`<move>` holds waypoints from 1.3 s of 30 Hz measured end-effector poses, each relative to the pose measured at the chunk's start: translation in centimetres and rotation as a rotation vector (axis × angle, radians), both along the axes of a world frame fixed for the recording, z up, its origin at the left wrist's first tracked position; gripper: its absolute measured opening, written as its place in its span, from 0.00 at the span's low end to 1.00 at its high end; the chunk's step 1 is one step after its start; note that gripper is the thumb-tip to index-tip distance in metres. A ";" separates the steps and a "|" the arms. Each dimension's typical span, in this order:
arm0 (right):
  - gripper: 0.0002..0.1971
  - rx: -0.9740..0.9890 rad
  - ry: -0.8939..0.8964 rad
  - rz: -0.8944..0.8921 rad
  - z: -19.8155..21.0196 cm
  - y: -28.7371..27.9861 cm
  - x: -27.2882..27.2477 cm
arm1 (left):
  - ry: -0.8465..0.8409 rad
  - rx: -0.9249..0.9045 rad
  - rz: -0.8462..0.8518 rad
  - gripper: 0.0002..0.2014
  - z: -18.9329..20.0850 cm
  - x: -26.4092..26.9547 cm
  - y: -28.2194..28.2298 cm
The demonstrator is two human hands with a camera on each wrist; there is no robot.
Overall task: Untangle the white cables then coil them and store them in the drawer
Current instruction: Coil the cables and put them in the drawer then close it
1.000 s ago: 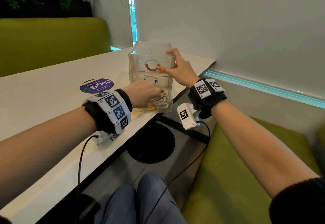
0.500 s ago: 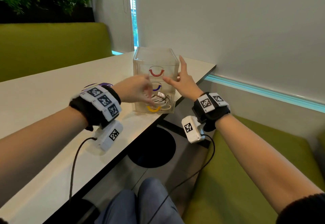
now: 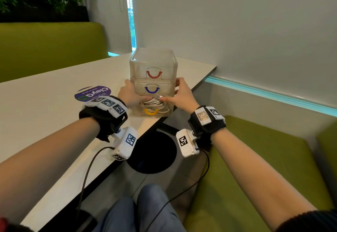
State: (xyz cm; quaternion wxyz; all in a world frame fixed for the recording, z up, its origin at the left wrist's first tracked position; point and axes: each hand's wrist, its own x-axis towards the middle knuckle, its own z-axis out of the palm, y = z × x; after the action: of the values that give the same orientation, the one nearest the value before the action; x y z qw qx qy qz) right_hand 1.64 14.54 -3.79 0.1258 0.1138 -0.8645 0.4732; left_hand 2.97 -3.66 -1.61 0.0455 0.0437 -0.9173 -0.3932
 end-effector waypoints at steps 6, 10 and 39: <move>0.39 0.055 -0.053 0.037 0.9 0.2 -0.6 | 0.112 -0.045 0.057 0.40 -0.7 0.0 0.4; 0.39 0.085 -0.046 0.041 1.1 0.3 -0.7 | 0.132 -0.051 0.048 0.40 -0.9 0.0 0.2; 0.45 -0.002 0.018 0.028 -0.5 0.6 -1.7 | -0.025 0.005 -0.023 0.62 0.3 -0.9 0.9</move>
State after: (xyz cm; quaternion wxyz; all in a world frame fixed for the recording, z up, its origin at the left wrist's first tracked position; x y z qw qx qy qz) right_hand -0.05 15.15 -4.26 0.1270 0.1300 -0.8612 0.4746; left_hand 2.09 -2.72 -1.31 0.0294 0.0380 -0.9172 -0.3956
